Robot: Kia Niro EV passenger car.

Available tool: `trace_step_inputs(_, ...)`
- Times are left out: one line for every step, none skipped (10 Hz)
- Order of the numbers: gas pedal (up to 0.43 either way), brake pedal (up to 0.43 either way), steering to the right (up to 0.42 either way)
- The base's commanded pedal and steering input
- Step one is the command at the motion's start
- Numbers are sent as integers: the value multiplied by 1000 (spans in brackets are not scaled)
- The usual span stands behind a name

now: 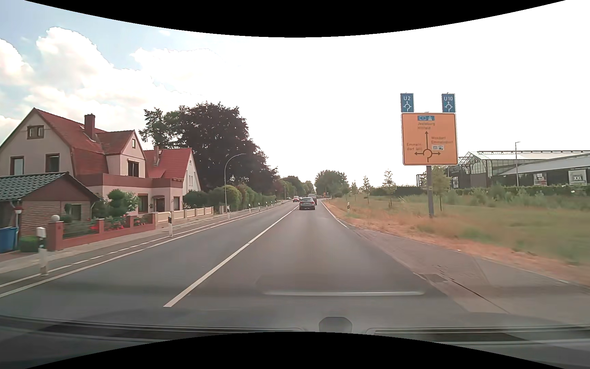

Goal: Follow the waypoints while adhering to traffic rules and regulations

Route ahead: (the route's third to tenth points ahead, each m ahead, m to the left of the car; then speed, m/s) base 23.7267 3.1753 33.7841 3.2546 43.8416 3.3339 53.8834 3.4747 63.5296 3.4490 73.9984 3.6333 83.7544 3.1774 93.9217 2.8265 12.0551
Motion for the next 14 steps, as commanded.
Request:
trace_step_inputs(169, 0, 2)
trace_step_inputs(169, 0, 1)
trace_step_inputs(169, 0, 1)
trace_step_inputs(169, 0, 1)
trace_step_inputs(169, 0, 1)
trace_step_inputs(169, 0, 1)
trace_step_inputs(169, 0, 1)
trace_step_inputs(169, 0, 0)
trace_step_inputs(169, 0, -1)
trace_step_inputs(169, 0, -3)
trace_step_inputs(169, 0, -2)
trace_step_inputs(169, 0, -1)
trace_step_inputs(169, 0, 0)
trace_step_inputs(169, 0, 0)
